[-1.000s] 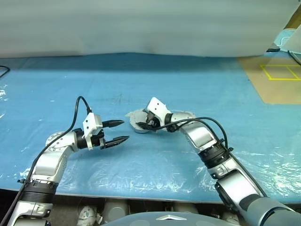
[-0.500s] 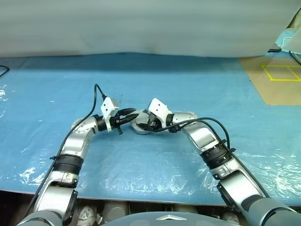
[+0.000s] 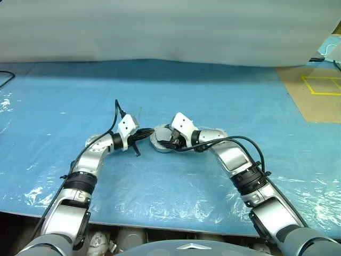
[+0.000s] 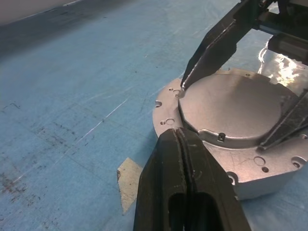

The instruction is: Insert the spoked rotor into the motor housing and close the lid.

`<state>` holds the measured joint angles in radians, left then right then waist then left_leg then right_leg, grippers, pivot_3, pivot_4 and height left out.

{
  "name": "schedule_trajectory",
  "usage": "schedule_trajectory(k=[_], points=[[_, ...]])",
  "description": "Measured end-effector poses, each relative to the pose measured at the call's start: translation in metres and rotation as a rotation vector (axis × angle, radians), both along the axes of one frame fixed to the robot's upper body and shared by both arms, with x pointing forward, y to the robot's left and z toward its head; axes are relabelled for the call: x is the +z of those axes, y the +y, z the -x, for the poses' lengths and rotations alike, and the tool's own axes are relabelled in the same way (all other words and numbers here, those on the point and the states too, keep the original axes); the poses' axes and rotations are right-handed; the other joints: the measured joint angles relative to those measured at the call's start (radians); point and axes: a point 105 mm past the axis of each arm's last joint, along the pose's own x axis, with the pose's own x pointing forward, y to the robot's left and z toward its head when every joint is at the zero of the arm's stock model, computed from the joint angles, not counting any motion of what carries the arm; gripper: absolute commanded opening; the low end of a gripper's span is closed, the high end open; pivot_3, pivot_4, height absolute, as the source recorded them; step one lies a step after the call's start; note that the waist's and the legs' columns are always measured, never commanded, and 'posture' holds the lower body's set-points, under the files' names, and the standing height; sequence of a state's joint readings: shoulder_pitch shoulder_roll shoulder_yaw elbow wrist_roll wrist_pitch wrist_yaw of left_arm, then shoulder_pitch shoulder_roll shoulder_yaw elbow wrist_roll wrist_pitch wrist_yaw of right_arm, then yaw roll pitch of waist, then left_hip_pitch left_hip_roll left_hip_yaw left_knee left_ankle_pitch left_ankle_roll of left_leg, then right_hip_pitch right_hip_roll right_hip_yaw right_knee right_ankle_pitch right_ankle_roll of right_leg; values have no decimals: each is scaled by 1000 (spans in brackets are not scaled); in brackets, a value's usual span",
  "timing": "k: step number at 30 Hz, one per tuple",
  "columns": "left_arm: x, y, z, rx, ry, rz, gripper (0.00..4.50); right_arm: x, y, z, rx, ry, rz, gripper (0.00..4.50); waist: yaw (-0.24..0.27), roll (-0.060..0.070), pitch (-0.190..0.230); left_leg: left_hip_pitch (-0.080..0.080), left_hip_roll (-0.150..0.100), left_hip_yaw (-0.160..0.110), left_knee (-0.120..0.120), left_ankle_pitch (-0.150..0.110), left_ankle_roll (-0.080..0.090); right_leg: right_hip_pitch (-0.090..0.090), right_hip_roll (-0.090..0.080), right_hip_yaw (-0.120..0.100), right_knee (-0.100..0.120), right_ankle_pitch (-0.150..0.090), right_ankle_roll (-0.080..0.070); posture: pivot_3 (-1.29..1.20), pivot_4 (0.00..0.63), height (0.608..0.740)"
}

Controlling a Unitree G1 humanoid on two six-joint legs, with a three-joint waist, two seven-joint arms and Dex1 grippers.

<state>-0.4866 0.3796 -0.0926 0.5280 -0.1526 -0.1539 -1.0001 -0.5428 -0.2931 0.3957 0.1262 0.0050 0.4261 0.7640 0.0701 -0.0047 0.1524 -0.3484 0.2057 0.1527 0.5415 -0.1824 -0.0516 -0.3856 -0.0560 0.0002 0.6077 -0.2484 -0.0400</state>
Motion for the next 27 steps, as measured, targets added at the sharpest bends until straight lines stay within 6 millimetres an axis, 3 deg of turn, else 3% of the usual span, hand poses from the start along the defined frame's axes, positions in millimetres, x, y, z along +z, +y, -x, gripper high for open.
schedule_trajectory(k=[4, 9, 22, 27], points=[[-2, -2, 4, -17, 5, 1, 46, 0, 0, 0, -1, 0, 0, 2941, 0, 0, 0, 0, 0, 0, -1, 0, 0, 0, 0, 0, 0, 0, 0, 0, 150, 740], [-3, -2, 8, -29, 7, -1, 0, -1, -3, 0, -14, 7, -12, 4481, 1, 1, 0, -1, -1, 0, -1, 0, 0, -1, -1, 0, -1, -1, 1, 0, 150, 740], [3, -4, 9, -51, -16, -2, 0, 15, -11, -1, -34, -11, -123, 4481, 5, 0, 0, -15, -1, -1, -4, 0, 0, -12, -1, -2, -1, 0, 8, 0, 150, 740], [2, -6, 9, -57, -15, 1, 0, 60, -25, -7, -101, -116, -259, 4481, 5, 0, 1, -20, -2, -2, -2, 0, 0, -15, 0, -3, -1, 1, 9, 0, 150, 740]])
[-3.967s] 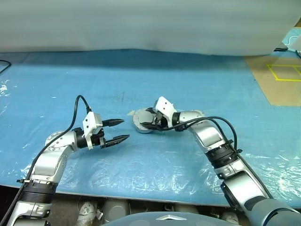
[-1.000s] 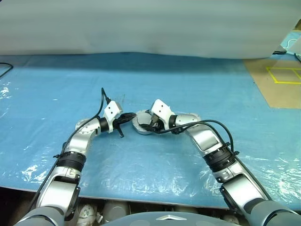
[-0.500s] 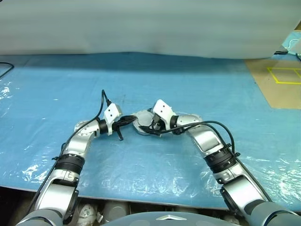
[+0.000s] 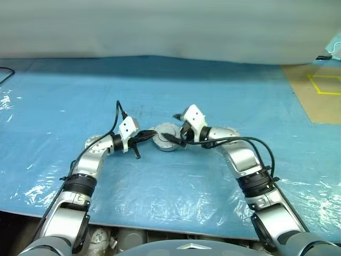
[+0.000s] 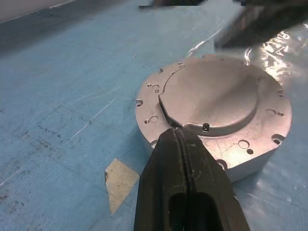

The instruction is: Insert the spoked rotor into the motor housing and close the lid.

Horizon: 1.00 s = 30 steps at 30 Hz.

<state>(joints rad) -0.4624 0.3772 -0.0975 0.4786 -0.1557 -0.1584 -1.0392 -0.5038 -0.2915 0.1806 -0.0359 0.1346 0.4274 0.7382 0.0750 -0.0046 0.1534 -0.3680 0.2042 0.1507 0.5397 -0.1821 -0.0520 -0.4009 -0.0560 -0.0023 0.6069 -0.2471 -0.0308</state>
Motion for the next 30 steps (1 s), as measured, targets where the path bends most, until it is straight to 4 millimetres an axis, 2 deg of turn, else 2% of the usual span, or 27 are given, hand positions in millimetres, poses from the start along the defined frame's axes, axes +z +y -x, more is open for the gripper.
schedule_trajectory(k=[3, 6, 9, 12, 14, 16, 19, 25, 30], points=[[0, 0, 0, -1, -6, 0, 0, 12, -10, -1, -34, 34, -81, 4481, 0, 0, 0, 0, 0, -1, 0, 0, 0, 0, 1, -1, 0, 0, 0, 0, 150, 740], [0, -1, 0, -2, -4, -1, 0, 7, -32, -2, -90, 144, -135, 4481, 2, 0, 0, 0, 0, -1, 0, 0, 0, 1, 0, -1, 0, 0, 0, 0, 150, 740], [-1, 0, -1, -1, -4, -1, 0, -21, -60, 5, -162, 369, -163, 4481, 4, 0, 0, 1, -1, -1, 0, 0, 0, 2, 1, -1, 0, 0, 0, 0, 150, 740], [-1, 0, -1, -1, -6, -2, 0, -55, -83, 15, -234, 665, -267, 4481, 5, 0, 0, 1, -2, -1, 1, 0, 0, 2, 1, -2, 0, 0, 0, 0, 150, 740], [-2, 1, -1, 2, -4, -4, 0, -60, -91, 24, -230, 784, -374, 4481, 8, 1, 0, 1, -1, -1, 1, 0, 0, 2, 1, -2, 0, 0, 0, 0, 150, 740], [-1, 2, -1, 3, -4, -6, 0, -62, -86, 30, -203, 846, -413, 4481, 7, 1, 0, 2, 0, -1, 2, 0, 0, 3, 1, -2, 1, 0, -1, 0, 150, 740], [-2, 3, -1, 5, -3, -8, 0, -65, -67, 34, -149, 908, -476, 4481, 6, 1, 0, 3, 1, 0, 2, 0, 0, 3, 1, -4, 1, 1, -3, 0, 150, 740], [-1, 3, -3, 4, -4, -11, 0, -65, -32, 21, -93, 987, -601, 4481, 6, 1, 0, 2, 2, 0, 4, 0, 0, 3, -1, -5, 1, -1, -8, 0, 150, 740], [0, 4, -5, 7, -6, -18, 0, -65, -16, 14, -75, 997, -624, 4481, 6, 1, 0, 2, 1, 0, 3, 0, 0, 3, -1, -6, 1, -1, -7, 0, 150, 740]])
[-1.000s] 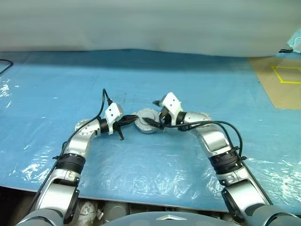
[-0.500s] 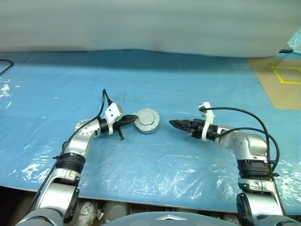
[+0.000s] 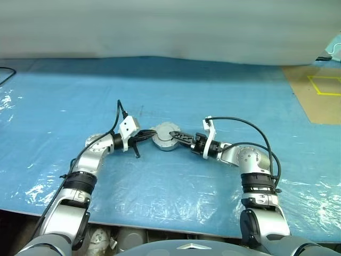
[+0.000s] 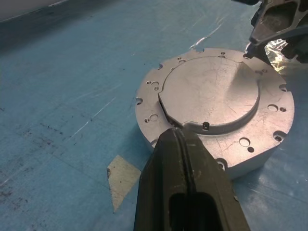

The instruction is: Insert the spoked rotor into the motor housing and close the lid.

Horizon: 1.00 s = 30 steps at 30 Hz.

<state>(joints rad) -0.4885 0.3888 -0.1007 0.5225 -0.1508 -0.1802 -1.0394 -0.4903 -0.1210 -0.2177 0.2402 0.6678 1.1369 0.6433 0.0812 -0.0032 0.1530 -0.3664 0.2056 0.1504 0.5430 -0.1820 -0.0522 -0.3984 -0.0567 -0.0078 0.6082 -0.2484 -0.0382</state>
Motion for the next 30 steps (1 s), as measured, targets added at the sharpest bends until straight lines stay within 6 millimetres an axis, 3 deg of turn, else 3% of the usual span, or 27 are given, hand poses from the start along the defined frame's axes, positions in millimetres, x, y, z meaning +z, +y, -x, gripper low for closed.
schedule_trajectory(k=[6, 9, 14, 17, 20, 30], points=[[-1, 5, -1, 13, 2, -7, 0, -1, 11, -2, -5, -14, 2, 4481, -13, 0, 0, 2, 0, 0, 0, 0, 0, 0, 2, 0, 1, 1, -1, 0, 150, 740], [-1, 6, -1, 16, 3, -9, 0, -4, 13, -4, -13, -30, 39, 3839, -14, 0, 0, 3, 0, 0, 0, 0, 0, 1, 1, 1, 1, 1, -2, 0, 150, 740], [-1, 7, -1, 18, -6, -12, 0, -9, 11, -4, -25, -36, 55, 2191, -15, 0, 0, 4, 0, 1, 0, 0, 0, 1, 2, 2, 0, 1, -2, 0, 150, 740], [-2, 12, -2, 34, -4, -26, 0, -2, 11, -3, -7, -60, 21, 1824, -14, 0, 0, 4, 0, 1, -1, 0, 0, 1, 2, 2, 0, 1, -2, 0, 150, 740], [1, 12, -3, 35, -18, -19, 0, -3, 10, -1, 2, -55, 24, 1135, -13, 0, 0, 4, 0, 1, -1, 0, 0, 1, 1, 2, 0, 1, -2, 0, 150, 740], [5, 18, -2, 68, -26, 6, 0, 0, 19, -1, 10, -37, -4, 1112, -25, 0, 0, 0, 0, 1, -1, 0, 0, -3, 3, 2, 0, 1, -2, 0, 150, 740]])
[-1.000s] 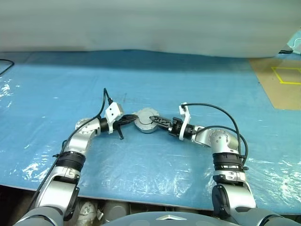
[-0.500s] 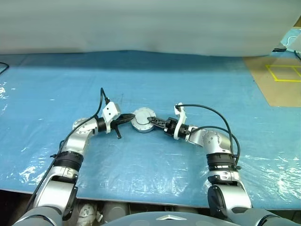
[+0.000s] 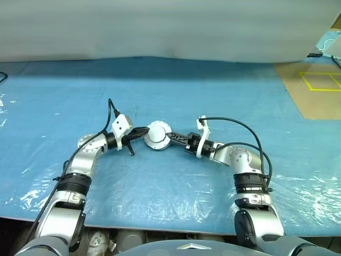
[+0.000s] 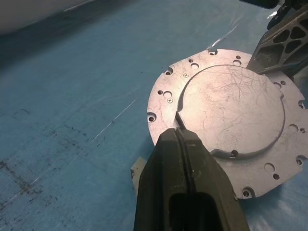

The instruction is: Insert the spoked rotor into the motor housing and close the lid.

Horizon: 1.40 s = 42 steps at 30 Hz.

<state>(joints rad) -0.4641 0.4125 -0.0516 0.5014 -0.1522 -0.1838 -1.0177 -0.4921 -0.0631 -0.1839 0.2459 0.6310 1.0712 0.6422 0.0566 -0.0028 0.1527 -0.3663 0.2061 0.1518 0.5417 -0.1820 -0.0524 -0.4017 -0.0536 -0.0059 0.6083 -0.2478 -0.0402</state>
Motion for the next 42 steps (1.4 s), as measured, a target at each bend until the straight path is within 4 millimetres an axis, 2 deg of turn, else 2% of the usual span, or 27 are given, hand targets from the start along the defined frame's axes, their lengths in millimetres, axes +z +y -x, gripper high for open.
schedule_trajectory(k=[15, 18, 20, 23, 26, 28, 30, 32, 35, 38, 42], points=[[4, 11, 2, 57, 59, 101, 0, 1, 8, -2, 0, 20, -12, 1112, -9, 0, 0, -2, 0, 0, -1, 0, 0, -1, 0, -2, 0, 2, 3, 0, 150, 740], [11, 13, 0, 68, 64, 151, 0, 1, 9, -3, -9, 29, -20, 1112, -9, 0, 1, -2, 0, 0, -1, 0, 0, -1, 0, -2, 0, 2, 3, 0, 150, 740], [27, 20, -5, 99, 63, 233, 0, 1, 8, -5, -22, 43, -34, 1112, -9, 0, 1, -3, 0, 0, -1, 0, 0, -2, 0, -2, 0, 1, 2, 0, 150, 740], [73, 38, -14, 126, 33, 379, 0, 3, 5, -9, -44, 54, -46, 1112, -7, 0, 4, -3, 0, 0, 0, 0, 0, -2, 0, -2, 1, 0, -1, 0, 150, 740], [116, 59, -13, 117, 35, 533, 0, 5, 4, -10, -62, 75, -67, 1112, -5, 2, 5, -4, -1, 0, 0, 0, 0, -2, 0, -2, 0, 0, -1, 0, 150, 740], [128, 72, -11, 129, 71, 610, 0, 8, 1, -13, -90, 96, -96, 1112, -2, 4, 7, -5, -1, 0, -1, 0, 0, -3, 0, -2, 0, 1, 1, 0, 150, 740], [126, 75, -8, 135, 125, 649, 0, 13, -4, -18, -129, 112, -131, 1112, 8, 5, 8, -7, 0, 0, -1, 0, 0, -5, 0, -3, 0, 2, 3, 0, 150, 740], [114, 70, -5, 144, 201, 688, 0, 25, -6, -24, -161, 112, -186, 1112, 15, 6, 11, -11, 0, -1, 0, 0, 0, -8, 0, -4, 0, 2, 3, 0, 150, 740], [98, 51, -1, 129, 299, 758, 0, 54, 3, -30, -156, 66, -271, 1112, 18, 5, 12, -18, 1, -2, 2, 0, 0, -12, 0, -7, 1, 3, 3, 0, 150, 740], [97, 34, 3, 92, 353, 805, 583, 77, 14, -31, -130, 32, -320, 1112, 18, 5, 12, -20, 1, -3, 2, 0, 0, -14, 0, -7, 1, 3, 3, 0, 150, 740], [104, 29, 4, 83, 367, 914, 2011, 85, 13, -32, -139, 37, -339, 1112, 18, 4, 12, -20, 0, -3, 3, 0, 0, -14, 0, -7, 1, 3, 4, 0, 150, 740]])
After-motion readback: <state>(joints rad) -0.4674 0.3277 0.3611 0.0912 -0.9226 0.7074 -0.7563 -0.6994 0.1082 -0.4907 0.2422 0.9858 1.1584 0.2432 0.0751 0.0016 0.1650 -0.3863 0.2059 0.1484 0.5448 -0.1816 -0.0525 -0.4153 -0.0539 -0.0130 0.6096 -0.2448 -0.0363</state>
